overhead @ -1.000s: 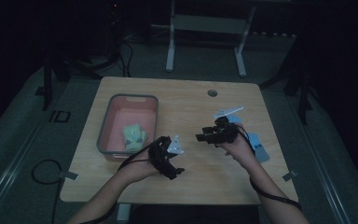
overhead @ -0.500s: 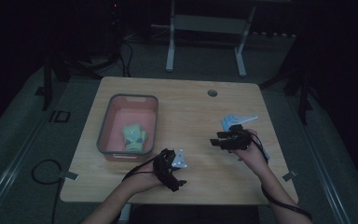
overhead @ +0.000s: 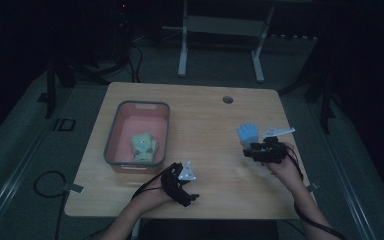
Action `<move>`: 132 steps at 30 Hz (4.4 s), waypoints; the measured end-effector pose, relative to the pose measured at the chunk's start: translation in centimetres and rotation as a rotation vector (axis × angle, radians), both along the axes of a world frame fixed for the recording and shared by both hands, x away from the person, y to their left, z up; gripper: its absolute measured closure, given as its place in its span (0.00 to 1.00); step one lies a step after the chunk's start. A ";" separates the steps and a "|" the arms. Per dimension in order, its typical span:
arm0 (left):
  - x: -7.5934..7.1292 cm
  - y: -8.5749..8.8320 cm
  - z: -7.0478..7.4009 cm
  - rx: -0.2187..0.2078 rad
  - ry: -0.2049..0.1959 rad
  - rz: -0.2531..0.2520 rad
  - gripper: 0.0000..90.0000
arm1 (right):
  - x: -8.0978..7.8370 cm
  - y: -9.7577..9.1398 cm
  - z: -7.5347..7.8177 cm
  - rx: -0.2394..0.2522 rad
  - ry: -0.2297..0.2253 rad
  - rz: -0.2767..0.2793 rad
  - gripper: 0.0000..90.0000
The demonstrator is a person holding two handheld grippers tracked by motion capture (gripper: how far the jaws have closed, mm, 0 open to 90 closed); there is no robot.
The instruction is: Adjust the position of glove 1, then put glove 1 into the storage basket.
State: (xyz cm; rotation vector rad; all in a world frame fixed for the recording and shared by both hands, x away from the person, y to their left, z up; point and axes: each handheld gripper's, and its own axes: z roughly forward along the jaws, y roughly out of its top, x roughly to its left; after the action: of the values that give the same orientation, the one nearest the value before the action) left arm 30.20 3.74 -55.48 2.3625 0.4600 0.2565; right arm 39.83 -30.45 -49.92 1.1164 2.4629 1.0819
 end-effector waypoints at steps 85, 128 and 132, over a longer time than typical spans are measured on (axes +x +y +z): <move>-1.7 0.7 -0.6 -0.066 -0.065 0.090 0.12 | -1.4 6.4 3.2 -0.009 -0.045 -0.149 0.97; -1.9 0.9 -0.9 -0.077 -0.065 0.078 0.12 | -1.6 6.9 -0.8 -0.081 0.003 -0.107 0.77; -1.9 0.9 -0.9 -0.073 -0.065 0.075 0.12 | -2.0 4.9 0.5 -0.081 -0.031 -0.089 0.78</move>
State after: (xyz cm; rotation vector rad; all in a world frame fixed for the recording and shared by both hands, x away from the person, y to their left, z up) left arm 28.33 4.59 -56.35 2.2618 0.5190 0.3442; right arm 37.84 -25.54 -49.37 1.1647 2.3861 0.9584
